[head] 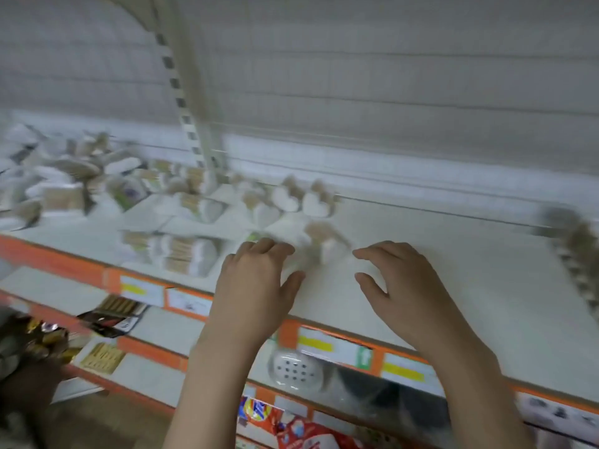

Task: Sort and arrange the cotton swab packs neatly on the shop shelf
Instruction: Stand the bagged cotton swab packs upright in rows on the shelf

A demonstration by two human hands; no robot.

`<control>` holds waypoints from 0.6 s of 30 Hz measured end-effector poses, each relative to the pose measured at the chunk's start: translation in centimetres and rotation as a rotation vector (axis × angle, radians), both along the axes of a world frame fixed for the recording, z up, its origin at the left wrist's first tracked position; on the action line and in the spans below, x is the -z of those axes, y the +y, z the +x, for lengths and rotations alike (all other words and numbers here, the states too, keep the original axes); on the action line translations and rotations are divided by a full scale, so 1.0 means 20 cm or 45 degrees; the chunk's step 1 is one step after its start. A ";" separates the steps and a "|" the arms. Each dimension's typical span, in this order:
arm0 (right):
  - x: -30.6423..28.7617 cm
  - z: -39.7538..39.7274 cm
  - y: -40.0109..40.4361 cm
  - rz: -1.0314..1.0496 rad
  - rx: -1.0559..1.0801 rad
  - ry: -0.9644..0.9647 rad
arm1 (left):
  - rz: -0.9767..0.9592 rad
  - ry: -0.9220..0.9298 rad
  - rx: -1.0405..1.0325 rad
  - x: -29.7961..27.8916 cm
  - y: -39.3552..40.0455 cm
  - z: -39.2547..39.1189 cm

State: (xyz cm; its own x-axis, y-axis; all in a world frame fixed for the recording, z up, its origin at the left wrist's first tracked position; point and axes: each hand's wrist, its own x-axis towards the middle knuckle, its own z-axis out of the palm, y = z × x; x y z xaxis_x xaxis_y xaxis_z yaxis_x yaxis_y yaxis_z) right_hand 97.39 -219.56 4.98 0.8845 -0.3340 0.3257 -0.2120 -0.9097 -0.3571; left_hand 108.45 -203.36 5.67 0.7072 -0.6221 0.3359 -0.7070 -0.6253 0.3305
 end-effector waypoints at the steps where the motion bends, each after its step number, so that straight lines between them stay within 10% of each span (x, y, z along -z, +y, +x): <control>1: 0.00 0.07 0.08 0.000 -0.022 0.002 | -0.003 0.005 -0.030 0.00 0.10 0.06; 18: -0.02 0.90 0.86 -0.020 -0.325 0.069 | -0.016 0.116 -0.409 0.06 1.03 0.64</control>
